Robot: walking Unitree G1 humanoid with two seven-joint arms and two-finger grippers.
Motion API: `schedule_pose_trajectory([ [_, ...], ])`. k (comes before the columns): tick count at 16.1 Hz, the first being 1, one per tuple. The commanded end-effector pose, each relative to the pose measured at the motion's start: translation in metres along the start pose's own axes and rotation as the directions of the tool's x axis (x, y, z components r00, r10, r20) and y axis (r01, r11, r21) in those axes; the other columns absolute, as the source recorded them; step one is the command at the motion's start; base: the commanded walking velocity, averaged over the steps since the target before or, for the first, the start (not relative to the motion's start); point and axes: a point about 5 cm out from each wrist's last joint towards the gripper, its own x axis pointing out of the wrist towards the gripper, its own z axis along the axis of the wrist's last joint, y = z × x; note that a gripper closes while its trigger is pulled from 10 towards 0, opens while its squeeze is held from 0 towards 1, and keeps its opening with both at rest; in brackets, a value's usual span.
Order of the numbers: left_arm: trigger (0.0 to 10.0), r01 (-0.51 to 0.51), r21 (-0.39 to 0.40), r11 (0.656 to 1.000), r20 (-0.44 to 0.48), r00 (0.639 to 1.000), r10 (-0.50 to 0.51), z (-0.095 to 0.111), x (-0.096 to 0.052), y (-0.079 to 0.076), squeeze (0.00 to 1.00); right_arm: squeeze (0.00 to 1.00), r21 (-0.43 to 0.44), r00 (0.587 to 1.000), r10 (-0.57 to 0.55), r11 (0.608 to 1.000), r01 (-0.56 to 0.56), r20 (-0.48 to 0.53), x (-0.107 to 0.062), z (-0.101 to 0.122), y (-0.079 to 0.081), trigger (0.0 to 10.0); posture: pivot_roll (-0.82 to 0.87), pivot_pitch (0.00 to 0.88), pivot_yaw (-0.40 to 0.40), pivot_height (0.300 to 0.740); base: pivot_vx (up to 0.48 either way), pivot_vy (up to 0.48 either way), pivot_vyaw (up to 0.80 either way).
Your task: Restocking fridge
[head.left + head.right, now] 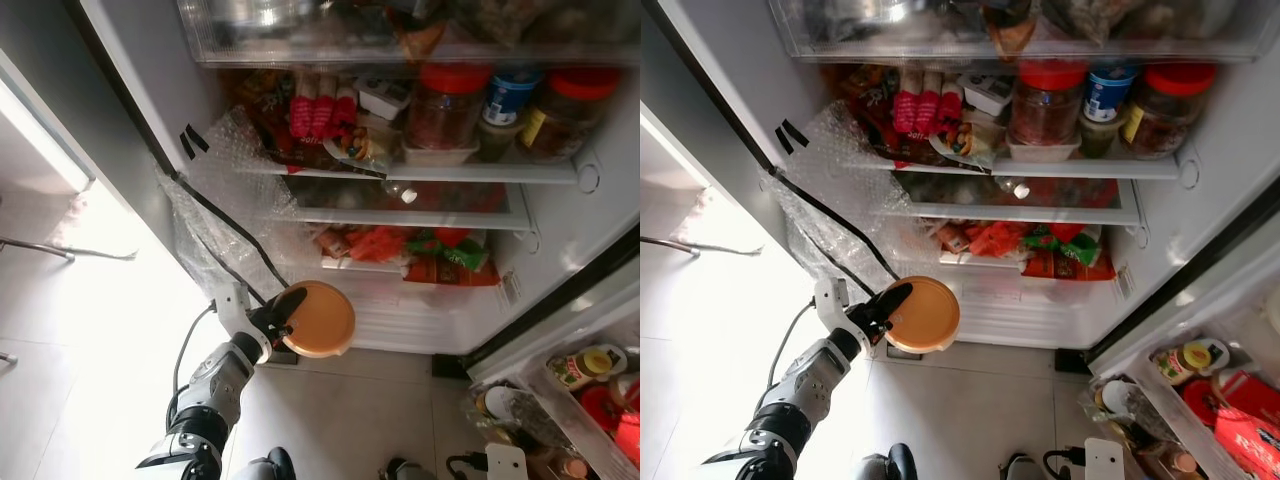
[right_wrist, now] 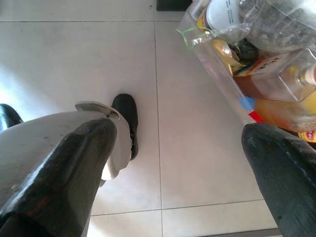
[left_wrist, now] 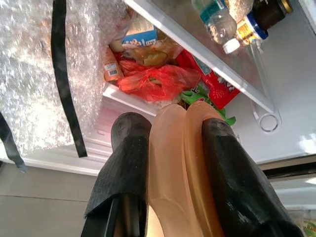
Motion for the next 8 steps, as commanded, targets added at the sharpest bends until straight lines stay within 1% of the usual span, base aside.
schedule_pose_trajectory([
  [1, 10.0, 0.004, -0.001, 1.0, 0.0, 1.0, -0.004, -0.0003, -0.0014, 0.0008, 0.0, 0.0, 0.007, 0.998, 0.05, 0.999, -0.049, -0.05, -0.0037, -0.0142, 0.0126, 10.0, -0.08, 0.211, 0.072, 0.74, 0.274, 0.0, 0.0],
  [8, 10.0, 0.005, 0.002, 1.0, 0.0, 1.0, -0.005, 0.0001, -0.0012, 0.0007, 0.0, 0.0, 0.007, 0.997, 0.05, 0.999, -0.05, -0.051, -0.0038, -0.0144, 0.0127, 10.0, -0.08, 0.211, 0.073, 0.74, 0.297, 0.0, 0.0],
])
